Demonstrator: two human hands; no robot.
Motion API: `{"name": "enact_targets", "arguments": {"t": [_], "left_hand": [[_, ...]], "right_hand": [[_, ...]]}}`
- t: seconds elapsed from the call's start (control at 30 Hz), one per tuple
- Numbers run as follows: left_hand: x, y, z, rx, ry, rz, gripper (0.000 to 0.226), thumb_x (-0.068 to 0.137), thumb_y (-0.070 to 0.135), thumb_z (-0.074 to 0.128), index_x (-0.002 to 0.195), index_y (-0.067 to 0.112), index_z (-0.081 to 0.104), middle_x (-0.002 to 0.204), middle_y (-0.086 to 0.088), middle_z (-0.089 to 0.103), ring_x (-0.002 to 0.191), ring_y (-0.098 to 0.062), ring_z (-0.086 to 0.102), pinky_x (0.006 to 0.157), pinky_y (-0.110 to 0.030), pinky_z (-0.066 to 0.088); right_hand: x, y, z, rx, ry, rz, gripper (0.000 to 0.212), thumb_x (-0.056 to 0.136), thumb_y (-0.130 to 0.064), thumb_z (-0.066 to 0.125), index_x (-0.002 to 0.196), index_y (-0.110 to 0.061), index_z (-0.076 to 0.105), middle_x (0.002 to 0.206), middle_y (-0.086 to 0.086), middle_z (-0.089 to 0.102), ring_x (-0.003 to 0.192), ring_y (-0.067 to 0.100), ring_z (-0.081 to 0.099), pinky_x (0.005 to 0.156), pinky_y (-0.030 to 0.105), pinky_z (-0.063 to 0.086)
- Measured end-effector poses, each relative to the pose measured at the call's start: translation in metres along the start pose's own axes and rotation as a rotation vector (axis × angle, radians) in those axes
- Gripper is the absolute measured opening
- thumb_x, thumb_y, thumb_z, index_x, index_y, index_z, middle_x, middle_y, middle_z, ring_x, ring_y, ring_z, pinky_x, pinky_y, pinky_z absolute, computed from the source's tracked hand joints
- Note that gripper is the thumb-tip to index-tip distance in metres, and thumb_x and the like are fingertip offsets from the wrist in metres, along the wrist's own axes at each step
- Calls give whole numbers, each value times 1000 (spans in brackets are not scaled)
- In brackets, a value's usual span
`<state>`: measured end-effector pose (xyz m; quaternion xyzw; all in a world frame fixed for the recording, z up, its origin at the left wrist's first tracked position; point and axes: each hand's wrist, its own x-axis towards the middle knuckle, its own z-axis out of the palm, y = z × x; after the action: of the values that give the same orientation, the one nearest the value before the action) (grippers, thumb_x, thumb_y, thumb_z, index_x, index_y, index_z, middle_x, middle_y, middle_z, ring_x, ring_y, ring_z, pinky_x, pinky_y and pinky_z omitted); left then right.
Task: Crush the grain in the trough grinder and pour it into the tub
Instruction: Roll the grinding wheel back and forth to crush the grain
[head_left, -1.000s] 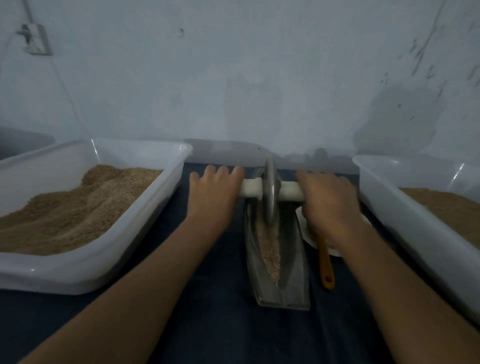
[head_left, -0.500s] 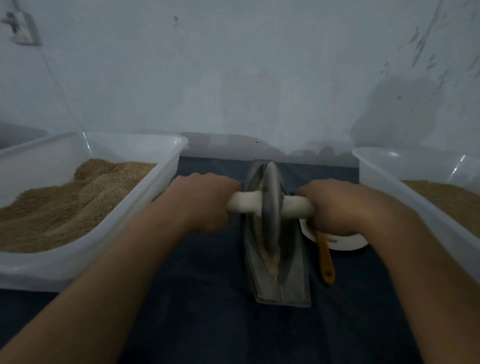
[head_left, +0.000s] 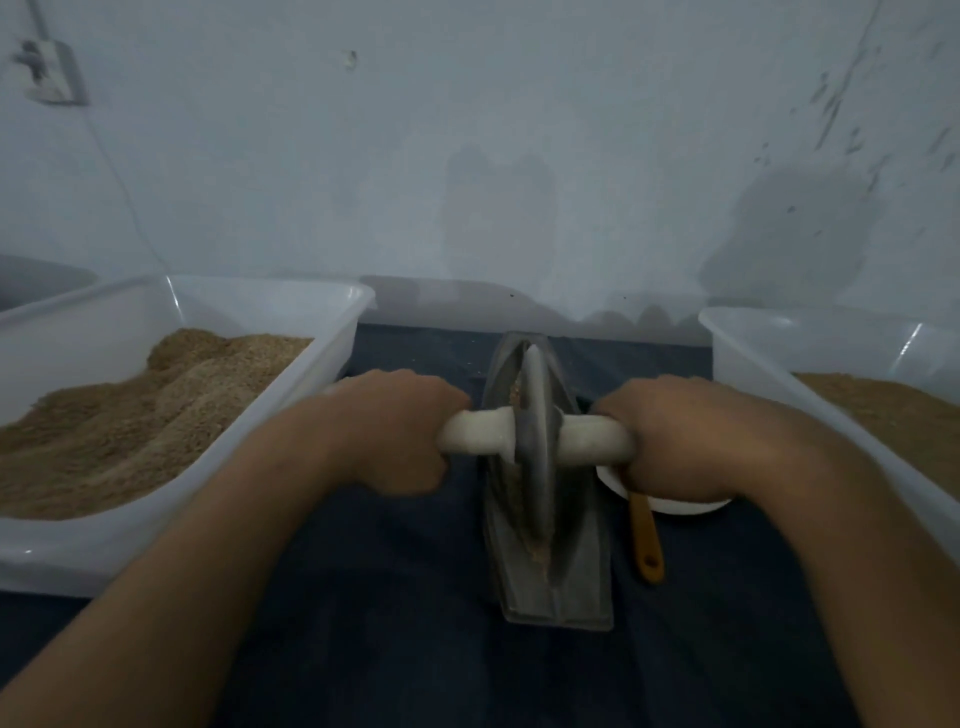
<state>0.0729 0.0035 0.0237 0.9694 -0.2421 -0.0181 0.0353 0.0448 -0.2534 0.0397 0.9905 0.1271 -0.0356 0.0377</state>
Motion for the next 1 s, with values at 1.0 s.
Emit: {"name": "enact_targets", "arguments": {"t": [1.0], "left_hand": [[43,-3,30,180,563,-157,18,92,27,64,87,28,46,92,1,66,87,-29,66,65,-35,38]], "right_hand": [[50,-2,39,-145,623,173,30,85,-12,64,109,-22,50,102,3,62,96,30,60,73,39,28]]}}
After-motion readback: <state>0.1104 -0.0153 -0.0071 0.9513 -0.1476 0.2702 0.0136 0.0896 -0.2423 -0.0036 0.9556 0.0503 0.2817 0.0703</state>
